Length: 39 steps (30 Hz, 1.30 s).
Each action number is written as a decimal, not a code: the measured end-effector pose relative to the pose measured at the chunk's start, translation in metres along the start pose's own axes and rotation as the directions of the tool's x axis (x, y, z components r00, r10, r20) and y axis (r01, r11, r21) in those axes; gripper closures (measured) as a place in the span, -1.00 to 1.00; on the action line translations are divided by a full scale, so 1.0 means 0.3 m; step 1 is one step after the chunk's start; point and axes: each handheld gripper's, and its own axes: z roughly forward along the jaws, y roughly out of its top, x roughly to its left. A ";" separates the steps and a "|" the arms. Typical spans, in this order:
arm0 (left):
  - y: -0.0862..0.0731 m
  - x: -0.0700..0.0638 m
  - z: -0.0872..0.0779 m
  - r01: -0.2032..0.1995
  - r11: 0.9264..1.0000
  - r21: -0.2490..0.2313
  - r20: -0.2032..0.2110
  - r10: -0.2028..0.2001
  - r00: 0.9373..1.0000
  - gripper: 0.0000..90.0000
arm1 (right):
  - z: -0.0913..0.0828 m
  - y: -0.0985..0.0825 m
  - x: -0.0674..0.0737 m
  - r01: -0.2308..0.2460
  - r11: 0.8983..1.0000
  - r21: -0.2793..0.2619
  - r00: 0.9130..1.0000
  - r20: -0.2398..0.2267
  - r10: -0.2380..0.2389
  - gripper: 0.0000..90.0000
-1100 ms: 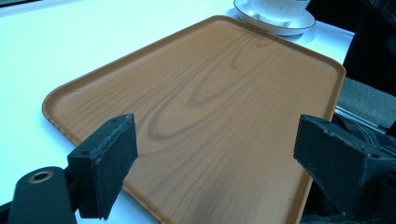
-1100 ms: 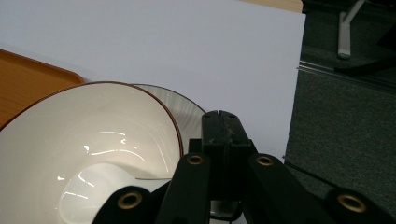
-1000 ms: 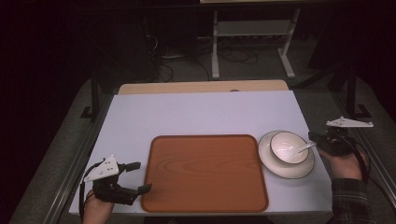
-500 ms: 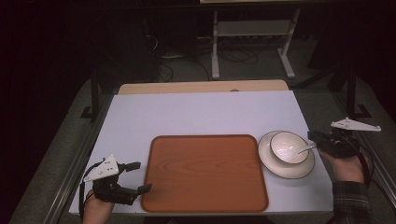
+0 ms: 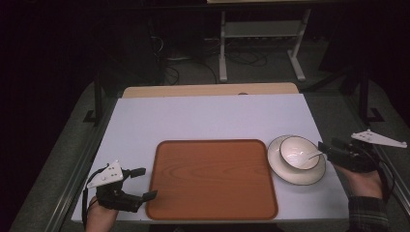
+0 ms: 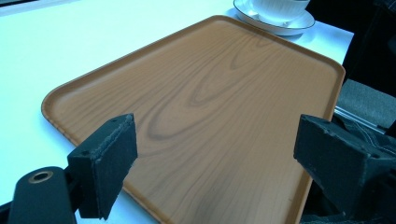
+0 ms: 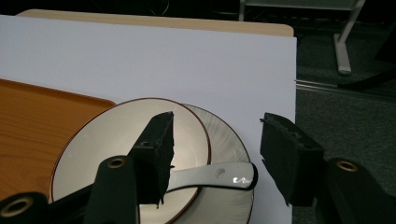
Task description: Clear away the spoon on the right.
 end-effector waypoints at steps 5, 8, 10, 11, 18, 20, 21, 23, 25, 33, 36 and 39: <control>0.000 0.000 0.002 0.001 1.000 0.001 0.002 -0.001 1.000 -0.71 | 0.002 -0.025 -0.013 -0.017 1.000 -0.004 0.999 0.028 0.017 -0.16; 0.000 0.000 0.001 0.000 1.000 0.001 0.002 0.000 1.000 -0.71 | 0.009 -0.031 -0.018 -0.031 1.000 -0.007 0.999 0.024 0.031 -0.17; 0.000 0.001 0.002 0.002 1.000 0.001 0.001 -0.002 1.000 -0.71 | 0.016 -0.037 -0.019 -0.036 0.999 -0.007 0.999 0.014 0.036 -0.19; 0.000 0.001 0.003 0.004 1.000 0.002 0.002 -0.004 1.000 -0.71 | 0.020 -0.040 -0.019 -0.037 0.999 -0.007 0.999 0.010 0.037 -0.20; 0.000 0.000 0.003 0.002 1.000 0.005 0.003 -0.002 1.000 -0.71 | 0.066 -0.069 -0.028 -0.082 0.996 0.016 0.996 -0.028 0.083 -0.23; 0.000 0.000 0.004 0.002 1.000 0.006 0.003 -0.002 1.000 -0.71 | 0.072 -0.073 -0.028 -0.083 0.996 0.022 0.996 -0.033 0.084 -0.23; 0.000 -0.001 0.004 0.002 1.000 0.007 0.002 -0.002 1.000 -0.71 | 0.081 -0.080 -0.025 -0.079 0.996 0.040 0.996 -0.031 0.081 -0.23; 0.000 -0.001 0.004 0.001 1.000 0.007 0.003 -0.001 1.000 -0.71 | 0.083 -0.081 -0.025 -0.081 0.996 0.042 0.996 -0.032 0.082 -0.23; 0.000 -0.001 0.004 0.001 1.000 0.008 0.003 -0.001 1.000 -0.71 | 0.084 -0.083 -0.028 -0.092 0.995 0.042 0.995 -0.038 0.094 -0.21; 0.000 -0.001 0.004 0.001 1.000 0.007 0.001 -0.001 1.000 -0.71 | 0.091 -0.091 -0.033 -0.111 0.993 0.049 0.991 -0.064 0.114 -0.06; 0.000 -0.002 0.004 0.000 1.000 0.008 0.002 0.000 1.000 -0.71 | 0.090 -0.091 -0.034 -0.110 0.993 0.048 0.992 -0.064 0.113 -0.01; 0.000 -0.002 0.004 0.000 1.000 0.007 0.003 0.000 1.000 -0.71 | 0.092 -0.091 -0.033 -0.112 0.992 0.050 0.992 -0.060 0.115 0.07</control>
